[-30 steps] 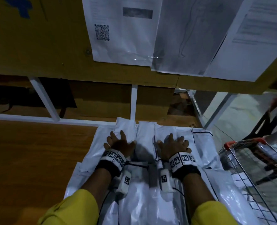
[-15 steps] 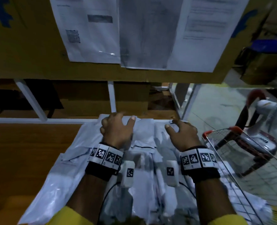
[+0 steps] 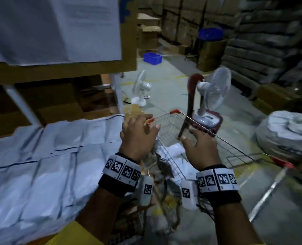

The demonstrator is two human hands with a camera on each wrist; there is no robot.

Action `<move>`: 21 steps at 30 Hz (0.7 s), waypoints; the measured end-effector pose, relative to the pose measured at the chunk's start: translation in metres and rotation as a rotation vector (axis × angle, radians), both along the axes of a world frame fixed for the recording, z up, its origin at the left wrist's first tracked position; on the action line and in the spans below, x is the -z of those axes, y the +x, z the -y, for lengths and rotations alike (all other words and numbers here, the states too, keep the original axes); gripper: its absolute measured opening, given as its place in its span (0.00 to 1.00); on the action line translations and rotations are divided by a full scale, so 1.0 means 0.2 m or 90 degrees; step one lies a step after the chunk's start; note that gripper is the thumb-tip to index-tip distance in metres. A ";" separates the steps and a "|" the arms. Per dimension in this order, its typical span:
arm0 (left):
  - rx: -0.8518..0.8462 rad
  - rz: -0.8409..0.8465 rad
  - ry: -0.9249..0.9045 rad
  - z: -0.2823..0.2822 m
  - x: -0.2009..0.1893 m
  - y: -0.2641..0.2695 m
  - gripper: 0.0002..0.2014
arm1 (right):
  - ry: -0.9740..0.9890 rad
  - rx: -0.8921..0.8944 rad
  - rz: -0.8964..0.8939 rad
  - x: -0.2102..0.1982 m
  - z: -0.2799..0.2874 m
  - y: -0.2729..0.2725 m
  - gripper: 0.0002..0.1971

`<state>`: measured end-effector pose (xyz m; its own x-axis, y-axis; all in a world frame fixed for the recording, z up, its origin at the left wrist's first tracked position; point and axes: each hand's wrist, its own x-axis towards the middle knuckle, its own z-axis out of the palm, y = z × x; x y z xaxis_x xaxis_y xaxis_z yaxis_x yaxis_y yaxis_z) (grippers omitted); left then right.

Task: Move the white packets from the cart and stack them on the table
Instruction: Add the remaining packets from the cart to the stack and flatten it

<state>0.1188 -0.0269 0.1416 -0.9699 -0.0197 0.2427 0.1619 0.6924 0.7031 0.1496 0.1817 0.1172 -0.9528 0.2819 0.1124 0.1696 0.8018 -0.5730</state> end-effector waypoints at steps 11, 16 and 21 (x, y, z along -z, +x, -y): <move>0.118 0.043 -0.126 -0.65 0.27 -0.42 0.24 | -0.049 0.164 0.045 0.28 -0.62 -0.04 0.27; 0.142 0.097 -0.317 -0.80 0.44 -0.81 0.24 | -0.022 0.209 0.102 0.41 -0.70 -0.23 0.27; 0.259 0.180 -0.616 -0.87 0.61 -1.19 0.28 | -0.019 0.214 0.168 0.59 -0.69 -0.49 0.27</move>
